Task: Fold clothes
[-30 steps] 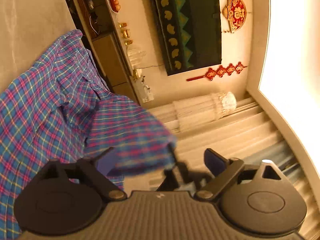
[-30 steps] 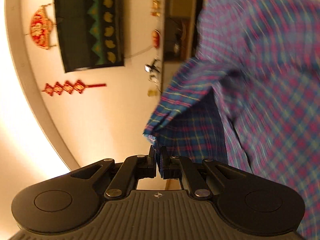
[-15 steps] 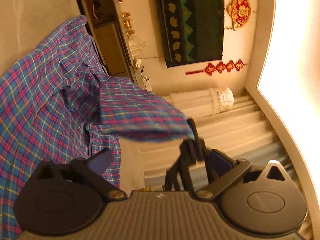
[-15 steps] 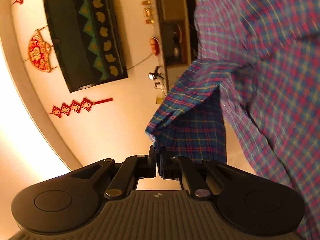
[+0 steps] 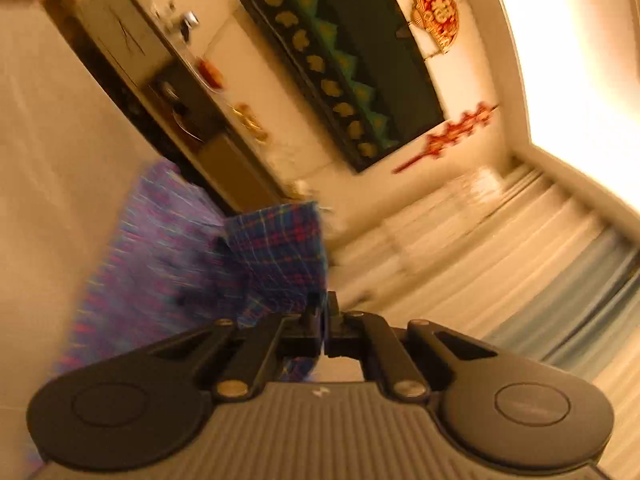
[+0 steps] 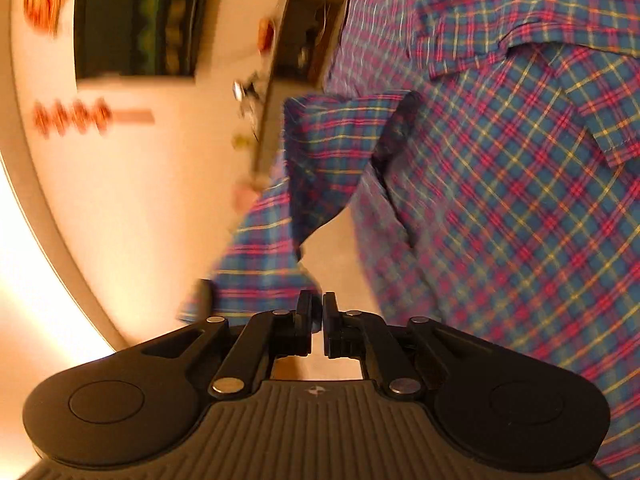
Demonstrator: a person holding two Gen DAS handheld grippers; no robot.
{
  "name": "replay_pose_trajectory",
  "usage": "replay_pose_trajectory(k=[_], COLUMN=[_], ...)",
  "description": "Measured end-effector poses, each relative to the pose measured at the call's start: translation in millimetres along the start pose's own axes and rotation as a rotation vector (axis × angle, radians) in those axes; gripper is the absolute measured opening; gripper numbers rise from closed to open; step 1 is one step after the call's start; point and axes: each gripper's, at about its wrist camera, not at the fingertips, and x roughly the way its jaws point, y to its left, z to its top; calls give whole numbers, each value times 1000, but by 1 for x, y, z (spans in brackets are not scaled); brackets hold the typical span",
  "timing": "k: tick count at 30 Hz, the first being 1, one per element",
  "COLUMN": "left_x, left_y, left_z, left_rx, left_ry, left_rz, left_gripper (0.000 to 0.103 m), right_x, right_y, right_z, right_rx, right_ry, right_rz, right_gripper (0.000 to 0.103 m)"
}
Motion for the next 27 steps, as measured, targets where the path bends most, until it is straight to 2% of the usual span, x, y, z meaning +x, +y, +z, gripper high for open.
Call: replay_pose_trajectory(k=[3,6,8,12,14,17,20,24,27], left_x=[-16,-27,-30,-26,-22,-19,-19,-18,-21], left_y=[12,26,27,12,4,2,8,11,14], left_z=[-14,-30,-42,-62,-70,-80,-88,-93,-92], left_rx=[30,43,69,123,137,143,137,148,140], left_ry=[61,135,184,264,294,335,373,411,420], left_rz=[156,298,338,342,342,354,376,396,426], left_gripper=[1,1,1,1,1,1,1,1,1], right_x=[8,3,-2,2,18,67,134,211,242], right_y=[-12,-29,-35,-12,12,53,83,87,90], right_z=[-1,5,13,30,41,59,75,80,73], right_rx=[-58,-72,-80,-186,-282,-466,-651,-914,-1073], right_ry=[41,-8,-52,-129,-121,-44,21,78,97], right_rz=[-107,-195,-243,-289,-288,-306,-397,-598,-638], right_gripper=[6,16,16,16,16,16,16,16,15])
